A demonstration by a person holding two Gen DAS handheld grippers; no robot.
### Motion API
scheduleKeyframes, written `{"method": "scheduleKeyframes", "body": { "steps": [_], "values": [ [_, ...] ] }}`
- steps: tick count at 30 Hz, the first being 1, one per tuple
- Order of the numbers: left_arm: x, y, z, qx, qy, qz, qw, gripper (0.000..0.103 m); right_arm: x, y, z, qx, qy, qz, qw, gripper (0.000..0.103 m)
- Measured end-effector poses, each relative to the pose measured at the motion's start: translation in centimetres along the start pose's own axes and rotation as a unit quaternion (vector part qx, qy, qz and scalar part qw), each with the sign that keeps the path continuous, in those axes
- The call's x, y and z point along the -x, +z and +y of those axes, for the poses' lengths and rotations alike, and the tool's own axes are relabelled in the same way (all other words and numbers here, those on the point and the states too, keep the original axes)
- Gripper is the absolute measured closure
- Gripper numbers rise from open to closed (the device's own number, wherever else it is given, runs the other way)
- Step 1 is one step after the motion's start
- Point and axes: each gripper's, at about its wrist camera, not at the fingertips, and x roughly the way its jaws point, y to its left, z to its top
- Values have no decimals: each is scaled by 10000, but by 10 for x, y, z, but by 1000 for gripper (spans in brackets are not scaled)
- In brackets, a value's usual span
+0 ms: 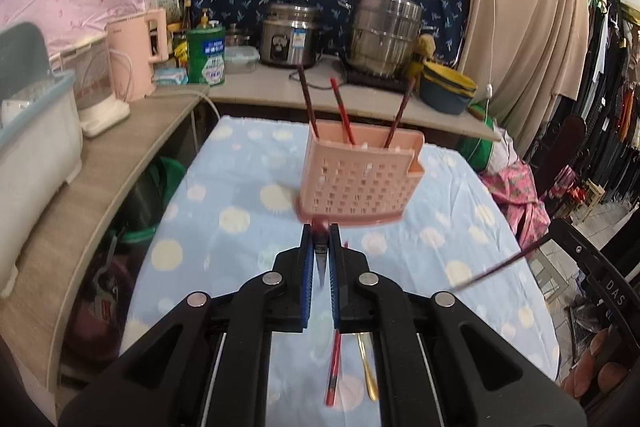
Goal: Organize utensils
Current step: 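Lift both held chopsticks toward the pink holder, then lower both dark red chopsticks tip-first into the pink holder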
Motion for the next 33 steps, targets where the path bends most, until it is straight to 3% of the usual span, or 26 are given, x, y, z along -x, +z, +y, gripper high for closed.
{"method": "scheduleKeyframes", "body": {
  "steps": [10, 23, 28, 33],
  "values": [
    [-6, 70, -12, 27, -141, -540, 9984, 96, -9, 61, 2, -83, 120, -638, 9979, 96],
    [-7, 159, -24, 125, -234, -1488, 9885, 96, -42, 145, 15, -319, 367, -1683, 9845, 96],
    [-23, 177, -24, 96, -181, -1589, 9871, 96, -66, 164, 25, -244, 391, -1818, 9822, 96],
    [-49, 177, -20, 97, -116, -1416, 9898, 96, -99, 168, 29, -196, 334, -1678, 9851, 96]
  ]
}}
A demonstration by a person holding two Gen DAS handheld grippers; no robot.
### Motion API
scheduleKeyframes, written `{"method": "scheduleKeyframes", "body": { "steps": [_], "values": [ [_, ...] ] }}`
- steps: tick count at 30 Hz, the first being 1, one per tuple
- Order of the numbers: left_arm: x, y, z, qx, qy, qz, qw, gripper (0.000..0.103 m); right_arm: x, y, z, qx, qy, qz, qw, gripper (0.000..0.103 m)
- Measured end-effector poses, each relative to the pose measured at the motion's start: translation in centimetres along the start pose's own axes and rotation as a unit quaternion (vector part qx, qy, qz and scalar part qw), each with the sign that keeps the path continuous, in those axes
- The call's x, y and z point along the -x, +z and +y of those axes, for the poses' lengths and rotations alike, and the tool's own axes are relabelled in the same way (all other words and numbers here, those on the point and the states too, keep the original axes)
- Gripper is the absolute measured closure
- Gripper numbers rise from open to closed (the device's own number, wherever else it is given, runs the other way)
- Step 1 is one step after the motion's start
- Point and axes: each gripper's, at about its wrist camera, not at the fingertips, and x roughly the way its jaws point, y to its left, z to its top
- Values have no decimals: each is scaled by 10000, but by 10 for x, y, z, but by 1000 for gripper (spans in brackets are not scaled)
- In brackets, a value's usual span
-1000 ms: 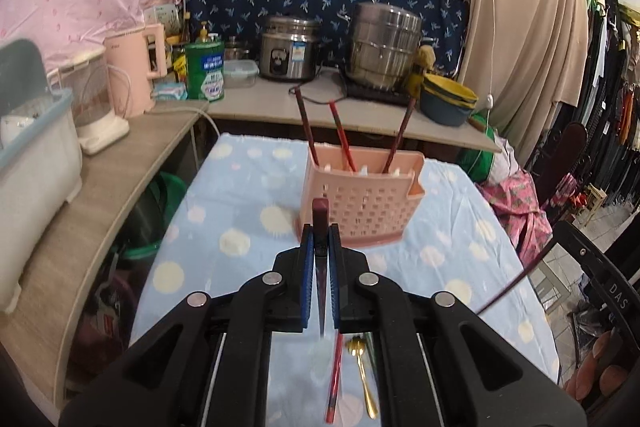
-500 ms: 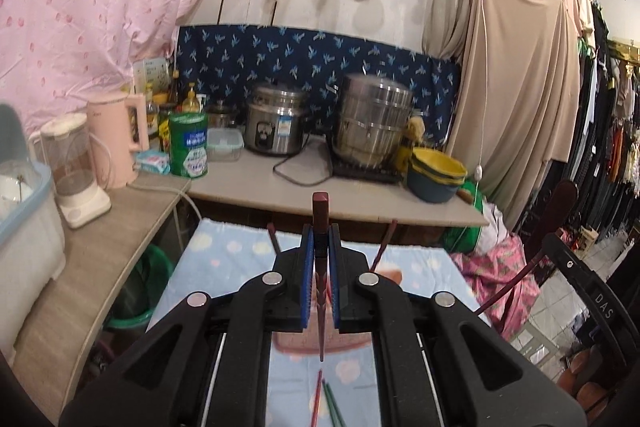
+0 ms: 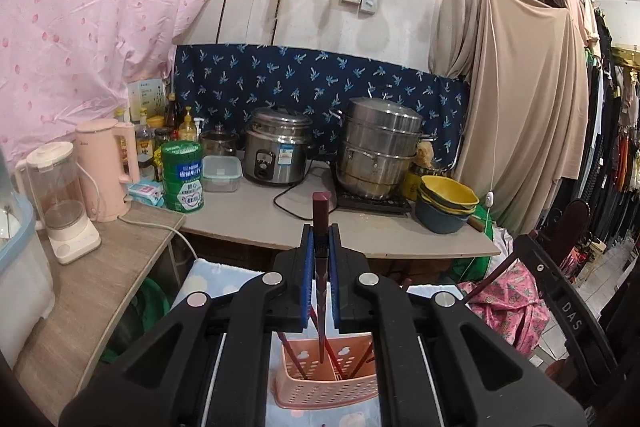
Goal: Organize utensils
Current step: 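Lower both dark red chopsticks tip-first into the pink holder, then open both tools to release the chopsticks into the holder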
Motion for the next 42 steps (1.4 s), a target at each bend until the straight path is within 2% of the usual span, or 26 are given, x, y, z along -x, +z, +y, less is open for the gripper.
{"method": "scheduleKeyframes", "body": {
  "steps": [10, 23, 25, 27, 28, 37, 40, 42],
  "values": [
    [-36, -31, 14, 55, 81, 454, 9989, 96, -45, -49, -22, -125, -228, 772, 9967, 96],
    [-43, -47, 21, 149, 116, 685, 9975, 95, -55, -73, -26, -66, -309, 1159, 9928, 94],
    [-42, -49, 23, 205, 160, 713, 9971, 91, -52, -73, -26, -52, -373, 1110, 9931, 84],
    [-41, -50, 25, 275, 167, 747, 9967, 69, -48, -73, -26, -69, -397, 1058, 9936, 68],
    [-40, -51, 26, 304, 174, 739, 9967, 66, -45, -73, -27, -88, -406, 1040, 9937, 67],
    [-26, -60, 22, 234, 218, 843, 9959, 65, -19, -77, -25, -129, -385, 1045, 9937, 62],
    [-18, -65, 19, 206, 220, 860, 9958, 56, -8, -79, -23, -131, -347, 1071, 9936, 59],
    [-12, -70, 18, 174, 218, 891, 9956, 55, 1, -82, -22, -146, -331, 1102, 9933, 56]
  ]
}}
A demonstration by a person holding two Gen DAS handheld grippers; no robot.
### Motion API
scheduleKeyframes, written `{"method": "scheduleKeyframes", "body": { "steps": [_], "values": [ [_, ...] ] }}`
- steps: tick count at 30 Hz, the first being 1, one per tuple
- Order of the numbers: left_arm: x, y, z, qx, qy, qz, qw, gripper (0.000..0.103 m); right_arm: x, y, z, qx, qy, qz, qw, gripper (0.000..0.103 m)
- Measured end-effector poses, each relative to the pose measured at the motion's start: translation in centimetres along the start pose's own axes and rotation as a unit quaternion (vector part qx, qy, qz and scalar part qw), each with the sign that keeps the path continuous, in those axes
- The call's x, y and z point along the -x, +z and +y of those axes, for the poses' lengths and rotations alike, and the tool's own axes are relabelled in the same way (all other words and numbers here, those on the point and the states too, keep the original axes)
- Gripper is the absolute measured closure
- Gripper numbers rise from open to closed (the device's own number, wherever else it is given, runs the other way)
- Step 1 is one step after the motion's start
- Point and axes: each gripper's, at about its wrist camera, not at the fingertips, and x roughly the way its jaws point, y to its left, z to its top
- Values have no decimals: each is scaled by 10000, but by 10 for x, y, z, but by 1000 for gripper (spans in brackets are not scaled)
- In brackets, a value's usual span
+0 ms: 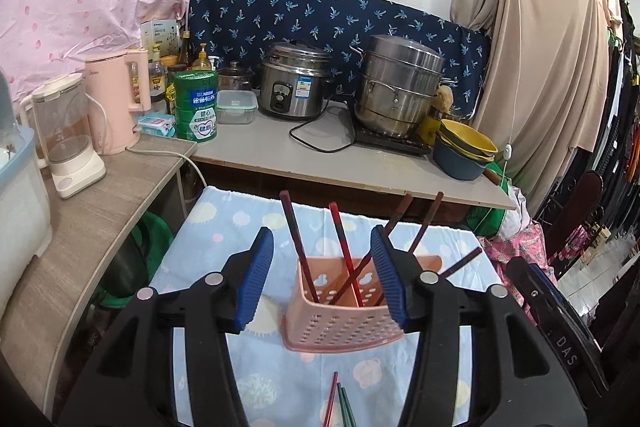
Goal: Organize utensils
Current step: 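Open both tools to release the chopsticks into the holder, then move both tools back down over the remaining utensils on the cloth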
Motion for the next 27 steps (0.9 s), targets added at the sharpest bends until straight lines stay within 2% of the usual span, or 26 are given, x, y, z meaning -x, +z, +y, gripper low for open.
{"method": "scheduleKeyframes", "body": {
  "steps": [6, 14, 20, 27],
  "values": [
    [14, -30, 1, -56, -46, 278, 9996, 55, 26, -26, -4, -178, 59, 262, 9995, 56],
    [25, -104, 6, -80, -80, 892, 9960, 55, 57, -93, -12, -221, 59, 962, 9951, 56],
    [31, -164, 10, -151, -75, 1361, 9906, 55, 75, -152, -17, 104, -153, 1544, 9878, 56],
    [38, -212, 12, -298, -5, 1626, 9862, 55, 93, -204, -19, 556, -350, 1984, 9779, 56]
  ]
}}
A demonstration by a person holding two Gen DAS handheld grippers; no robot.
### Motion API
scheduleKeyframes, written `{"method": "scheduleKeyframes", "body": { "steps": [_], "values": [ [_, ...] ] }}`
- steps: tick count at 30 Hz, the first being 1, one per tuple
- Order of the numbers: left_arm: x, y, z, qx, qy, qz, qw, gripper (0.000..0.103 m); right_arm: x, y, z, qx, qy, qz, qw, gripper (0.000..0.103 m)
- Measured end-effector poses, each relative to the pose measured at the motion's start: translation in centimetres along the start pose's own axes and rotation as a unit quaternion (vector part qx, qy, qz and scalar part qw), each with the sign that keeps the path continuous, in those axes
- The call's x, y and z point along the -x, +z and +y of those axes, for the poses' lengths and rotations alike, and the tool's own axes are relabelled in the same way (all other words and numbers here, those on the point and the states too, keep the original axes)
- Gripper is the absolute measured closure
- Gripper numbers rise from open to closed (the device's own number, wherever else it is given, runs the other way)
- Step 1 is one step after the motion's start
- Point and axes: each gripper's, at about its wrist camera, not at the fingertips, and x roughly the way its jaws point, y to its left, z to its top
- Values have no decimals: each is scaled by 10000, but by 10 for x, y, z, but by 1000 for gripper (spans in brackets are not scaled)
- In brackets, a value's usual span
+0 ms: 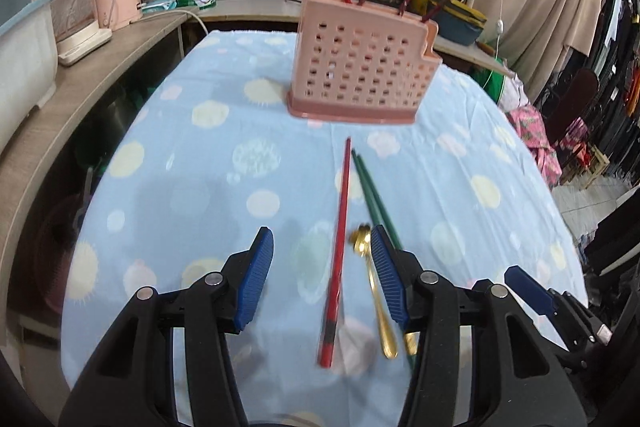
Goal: Organize utensils
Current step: 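Move both tools back down over the remaining utensils on the cloth, then close the right tool on a green chopstick while the left tool grasps the red chopstick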
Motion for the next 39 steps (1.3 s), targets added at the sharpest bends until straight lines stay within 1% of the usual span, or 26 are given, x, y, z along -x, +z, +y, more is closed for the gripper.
{"method": "scheduleKeyframes", "body": {
  "steps": [6, 12, 14, 19, 21, 25, 27, 35, 39],
  "values": [
    [-8, -34, 5, -16, 47, 254, 9997, 55, -1, -31, 4, 259, -92, 252, 9993, 56],
    [-13, -58, 10, -83, 113, 424, 9990, 55, -4, -47, 7, 417, -137, 393, 9983, 56],
    [-14, -64, 10, -111, 119, 457, 9988, 55, -5, -50, 8, 441, -126, 430, 9980, 57],
    [-19, -69, 8, -172, 134, 529, 9984, 55, -8, -55, 11, 521, -120, 479, 9974, 60],
    [-20, -70, 7, -193, 164, 502, 9984, 55, -9, -55, 12, 555, -120, 490, 9972, 65],
    [-22, -71, 3, -276, 219, 458, 9983, 55, -12, -58, 12, 571, -113, 534, 9969, 69],
    [-23, -72, 3, -314, 246, 436, 9983, 55, -13, -58, 12, 572, -116, 561, 9967, 73],
    [-26, -72, -1, -442, 304, 378, 9978, 55, -17, -59, 14, 608, -112, 540, 9966, 77],
    [-26, -72, -1, -427, 293, 358, 9980, 56, -17, -58, 15, 626, -106, 534, 9966, 80]
  ]
}}
